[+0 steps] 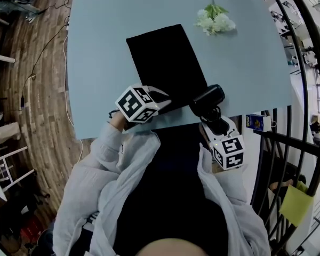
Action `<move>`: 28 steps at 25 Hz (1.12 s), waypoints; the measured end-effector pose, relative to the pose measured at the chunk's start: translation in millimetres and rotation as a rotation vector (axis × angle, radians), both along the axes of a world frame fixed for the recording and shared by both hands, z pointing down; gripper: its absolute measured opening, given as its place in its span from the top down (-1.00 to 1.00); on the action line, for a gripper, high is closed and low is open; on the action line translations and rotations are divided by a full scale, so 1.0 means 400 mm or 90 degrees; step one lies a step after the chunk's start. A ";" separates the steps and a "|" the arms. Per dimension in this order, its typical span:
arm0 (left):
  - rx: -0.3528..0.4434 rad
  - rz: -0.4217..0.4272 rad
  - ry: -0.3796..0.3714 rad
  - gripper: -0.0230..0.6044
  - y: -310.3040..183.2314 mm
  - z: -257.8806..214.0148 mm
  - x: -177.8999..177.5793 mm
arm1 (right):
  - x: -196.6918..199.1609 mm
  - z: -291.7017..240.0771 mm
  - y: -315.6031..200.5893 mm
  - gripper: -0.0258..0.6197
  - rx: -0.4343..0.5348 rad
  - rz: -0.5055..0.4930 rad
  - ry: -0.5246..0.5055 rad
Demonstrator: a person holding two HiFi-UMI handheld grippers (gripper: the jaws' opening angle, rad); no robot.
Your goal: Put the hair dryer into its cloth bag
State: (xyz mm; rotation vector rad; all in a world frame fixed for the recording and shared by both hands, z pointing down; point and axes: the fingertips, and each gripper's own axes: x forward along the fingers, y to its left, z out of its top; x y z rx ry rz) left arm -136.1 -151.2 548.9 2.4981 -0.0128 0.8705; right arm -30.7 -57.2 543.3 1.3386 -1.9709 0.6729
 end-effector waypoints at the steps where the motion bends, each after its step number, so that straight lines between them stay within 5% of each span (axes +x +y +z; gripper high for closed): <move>1: 0.003 -0.019 0.015 0.83 -0.013 -0.012 0.001 | -0.009 -0.002 0.005 0.32 -0.001 -0.022 0.006; 7: 0.038 -0.094 0.082 0.83 -0.083 -0.083 0.017 | -0.091 -0.005 0.023 0.32 -0.014 -0.137 0.002; 13: 0.048 -0.090 0.146 0.83 -0.108 -0.157 0.039 | -0.166 0.012 0.013 0.32 -0.029 -0.203 -0.020; 28: 0.053 -0.007 0.132 0.83 -0.019 -0.152 0.012 | -0.163 0.047 -0.046 0.32 -0.051 -0.182 -0.027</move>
